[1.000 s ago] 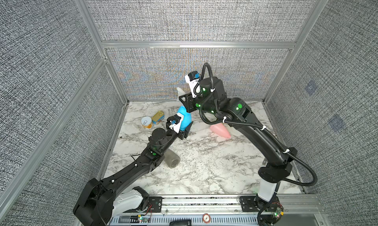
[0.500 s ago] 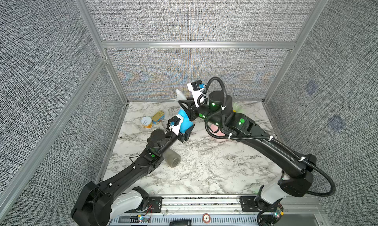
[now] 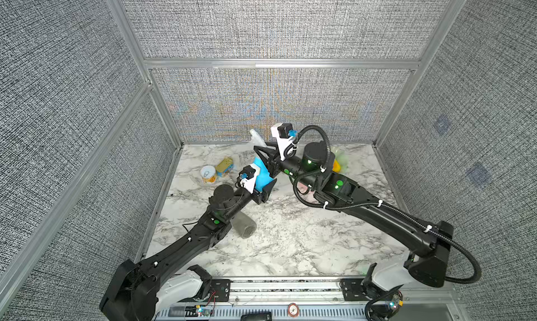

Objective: Attach spray nozzles to spray bottles
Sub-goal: Screw the spray nozzle on the spray bottle.

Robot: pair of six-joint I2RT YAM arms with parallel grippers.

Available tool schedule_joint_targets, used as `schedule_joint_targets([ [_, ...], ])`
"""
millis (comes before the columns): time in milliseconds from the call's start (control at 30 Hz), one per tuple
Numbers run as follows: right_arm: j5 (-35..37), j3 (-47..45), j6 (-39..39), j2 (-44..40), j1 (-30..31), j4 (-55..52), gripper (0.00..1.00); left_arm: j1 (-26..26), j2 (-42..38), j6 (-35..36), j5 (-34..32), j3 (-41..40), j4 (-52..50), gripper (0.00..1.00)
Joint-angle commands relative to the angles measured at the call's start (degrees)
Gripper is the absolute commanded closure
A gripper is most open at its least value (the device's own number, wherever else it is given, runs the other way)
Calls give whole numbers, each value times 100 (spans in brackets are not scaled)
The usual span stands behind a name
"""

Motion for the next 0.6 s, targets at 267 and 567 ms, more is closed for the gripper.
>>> schedule_joint_targets([
  [267,2941,1586,714,1221,814,-2897,93,5,140,821,-530,426,415,33],
  [567,4028,2741,1014,2109,1249,-3742,93,5,165,1115,-795,363,539,33],
])
